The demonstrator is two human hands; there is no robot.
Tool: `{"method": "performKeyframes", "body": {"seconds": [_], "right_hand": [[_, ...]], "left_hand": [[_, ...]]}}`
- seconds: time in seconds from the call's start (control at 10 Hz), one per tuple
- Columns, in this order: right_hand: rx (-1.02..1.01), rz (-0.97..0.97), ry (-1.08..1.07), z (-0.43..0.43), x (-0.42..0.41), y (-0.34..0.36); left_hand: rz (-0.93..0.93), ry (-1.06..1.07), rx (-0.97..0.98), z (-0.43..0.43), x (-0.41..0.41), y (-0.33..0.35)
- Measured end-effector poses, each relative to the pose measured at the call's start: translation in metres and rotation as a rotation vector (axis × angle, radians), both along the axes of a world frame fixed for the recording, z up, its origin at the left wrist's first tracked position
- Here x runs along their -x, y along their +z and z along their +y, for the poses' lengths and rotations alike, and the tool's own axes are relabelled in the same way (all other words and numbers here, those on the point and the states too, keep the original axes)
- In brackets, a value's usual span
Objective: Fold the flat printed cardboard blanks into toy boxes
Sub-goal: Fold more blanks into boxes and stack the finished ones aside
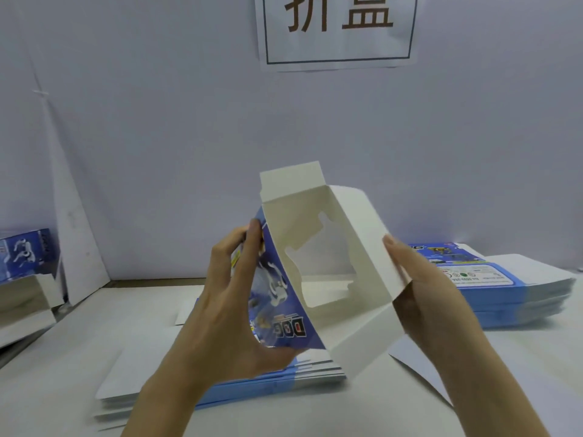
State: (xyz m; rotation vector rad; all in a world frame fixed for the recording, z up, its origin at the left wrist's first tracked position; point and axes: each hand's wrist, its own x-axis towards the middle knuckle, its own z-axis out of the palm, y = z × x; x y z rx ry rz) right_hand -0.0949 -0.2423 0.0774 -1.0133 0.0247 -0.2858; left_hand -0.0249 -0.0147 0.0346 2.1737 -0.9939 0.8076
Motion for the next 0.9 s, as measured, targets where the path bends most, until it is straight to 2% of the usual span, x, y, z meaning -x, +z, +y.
{"method": "performKeyframes", "body": {"seconds": [0.1, 0.2, 0.4, 0.5, 0.6, 0.7, 0.8, 0.9], "right_hand": [[0.254, -0.145, -0.325, -0.009, 0.009, 0.01], [0.381, -0.236, -0.563, -0.013, 0.012, 0.013], [0.413, -0.321, -0.715, -0.01, 0.007, 0.007], [0.522, -0.431, -0.797, -0.005, 0.006, 0.005], [0.507, -0.454, -0.791, -0.003, 0.007, 0.005], [0.241, -0.377, -0.555, -0.007, 0.012, 0.013], [0.118, -0.264, -0.35, -0.015, 0.016, 0.018], [0.108, -0.176, -0.2, -0.017, 0.016, 0.018]], "left_hand": [[0.013, -0.036, 0.038, 0.002, 0.001, 0.005], [-0.025, -0.064, 0.054, 0.0, 0.007, 0.011], [-0.042, -0.135, 0.004, -0.004, 0.017, 0.018], [-0.063, -0.13, -0.003, -0.006, 0.018, 0.017], [-0.067, -0.106, -0.026, -0.007, 0.02, 0.017], [-0.118, -0.064, -0.054, -0.005, 0.018, 0.016], [-0.178, -0.04, -0.078, -0.005, 0.016, 0.015], [-0.2, -0.019, -0.106, -0.006, 0.016, 0.015]]}}
